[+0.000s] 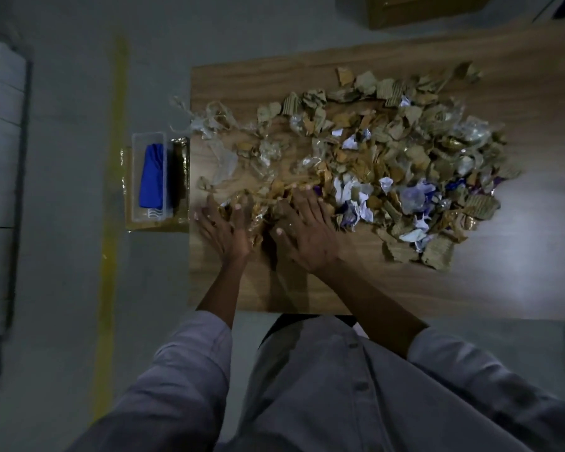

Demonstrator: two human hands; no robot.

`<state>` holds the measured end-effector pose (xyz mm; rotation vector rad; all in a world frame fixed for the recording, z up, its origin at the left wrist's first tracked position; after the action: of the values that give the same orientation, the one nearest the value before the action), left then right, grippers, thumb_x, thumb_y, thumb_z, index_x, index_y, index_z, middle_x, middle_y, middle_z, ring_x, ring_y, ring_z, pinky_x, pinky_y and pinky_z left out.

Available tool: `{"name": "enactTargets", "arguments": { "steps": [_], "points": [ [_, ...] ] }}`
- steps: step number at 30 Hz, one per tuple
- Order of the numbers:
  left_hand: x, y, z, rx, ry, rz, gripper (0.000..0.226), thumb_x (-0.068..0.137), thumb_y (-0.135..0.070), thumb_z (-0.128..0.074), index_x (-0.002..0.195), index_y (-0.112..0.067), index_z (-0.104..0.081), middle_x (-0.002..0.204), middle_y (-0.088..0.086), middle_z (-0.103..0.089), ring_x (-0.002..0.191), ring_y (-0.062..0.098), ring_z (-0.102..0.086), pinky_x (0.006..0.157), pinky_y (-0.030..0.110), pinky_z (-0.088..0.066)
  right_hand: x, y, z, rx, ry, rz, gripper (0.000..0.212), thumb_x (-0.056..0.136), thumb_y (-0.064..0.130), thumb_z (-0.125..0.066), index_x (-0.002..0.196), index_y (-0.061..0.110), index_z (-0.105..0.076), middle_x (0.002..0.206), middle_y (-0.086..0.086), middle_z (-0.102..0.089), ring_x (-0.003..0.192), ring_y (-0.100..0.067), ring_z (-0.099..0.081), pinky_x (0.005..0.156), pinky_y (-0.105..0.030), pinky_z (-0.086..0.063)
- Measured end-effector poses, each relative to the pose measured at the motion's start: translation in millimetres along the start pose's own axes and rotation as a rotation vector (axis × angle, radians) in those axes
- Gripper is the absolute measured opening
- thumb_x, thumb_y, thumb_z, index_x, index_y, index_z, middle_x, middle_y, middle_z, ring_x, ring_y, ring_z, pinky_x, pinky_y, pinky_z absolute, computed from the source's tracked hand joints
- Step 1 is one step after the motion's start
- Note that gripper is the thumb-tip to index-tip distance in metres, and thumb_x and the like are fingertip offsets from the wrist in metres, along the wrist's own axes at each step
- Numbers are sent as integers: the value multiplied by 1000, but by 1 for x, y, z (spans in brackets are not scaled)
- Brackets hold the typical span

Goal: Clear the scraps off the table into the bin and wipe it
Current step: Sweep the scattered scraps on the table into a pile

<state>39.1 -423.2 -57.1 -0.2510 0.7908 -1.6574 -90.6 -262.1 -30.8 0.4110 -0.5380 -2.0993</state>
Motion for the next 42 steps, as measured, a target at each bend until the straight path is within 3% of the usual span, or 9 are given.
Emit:
{"name": "enactTargets", "arguments": {
  "steps": [7,10,15,20,26,29,34,38,42],
  "points": [
    [-24,-41,-43,-119,321,-202,88,90,-70,-40,160,-20,-23,170,3,-12,156,16,1,123,37,-7,3,-13,-21,-35,124,-83,71,95,30,-54,160,19,-27,171,-3,-5,157,-27,5,126,-53,-9],
    [-45,-62,-47,-164,433,-321,81,96,-62,-43,162,-23,-17,170,-4,-10,156,13,-1,126,42,-9,-7,-15,-9,-33,33,-172,78,88,20,-58,159,12,-28,170,-7,-9,157,-29,1,126,-49,-9],
    [-46,-58,-15,-228,319,-328,73,97,-61,-41,159,-27,-22,169,-4,-15,156,14,-1,126,44,-6,-10,24,6,-26,-160,-147,66,95,21,-48,157,8,-31,167,-11,-21,157,-28,-9,126,-49,-12],
    [-20,-30,-8,-308,362,-283,75,97,-59,-46,160,-23,-24,168,-2,-19,155,14,-12,125,52,-18,7,59,-22,-175,49,36,85,83,28,-55,161,18,-23,170,-8,-11,157,-30,-3,126,-52,-11],
    [-27,-38,-36,-110,663,-440,75,95,-68,-44,158,-32,-26,166,-4,-25,155,19,-15,122,55,-23,9,22,-31,-80,-52,-282,64,100,27,-51,159,19,-27,170,-4,-11,157,-27,-3,126,-52,-10],
    [-24,-40,-9,-183,572,-475,68,97,-67,-43,157,-37,-28,165,-10,-28,155,19,-17,122,55,-24,4,30,-22,-31,-154,-335,53,107,32,-39,156,18,-31,169,-7,-16,157,-27,-4,125,-54,-11],
    [15,-42,26,-110,354,-563,63,95,-70,-40,149,-38,-40,166,-4,-27,156,23,-11,124,54,-12,25,72,-26,29,-186,-299,56,106,37,-43,155,13,-34,168,-11,-20,156,-31,-9,124,-55,-14],
    [70,-53,21,-167,276,-403,77,88,-72,-46,156,-39,-30,170,-1,-4,156,23,4,124,55,-4,44,85,-31,72,-235,-343,53,106,40,-41,152,14,-40,168,-8,-18,156,-30,-9,124,-54,-14],
    [123,-56,-5,-174,366,-275,79,92,-63,-52,159,-39,-19,170,-3,6,155,18,12,123,58,0,41,74,-35,60,-267,-377,51,107,43,-40,150,15,-43,168,-8,-18,157,-28,-8,123,-55,-18]
  ]
}}
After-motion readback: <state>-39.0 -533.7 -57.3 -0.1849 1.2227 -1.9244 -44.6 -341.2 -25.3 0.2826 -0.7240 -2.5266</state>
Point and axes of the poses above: each hand's wrist, its own x-axis towards the middle knuckle, its own z-axis out of the back of the hand, y = z × x, the point moved 6 cm from there along x, towards the middle knuckle
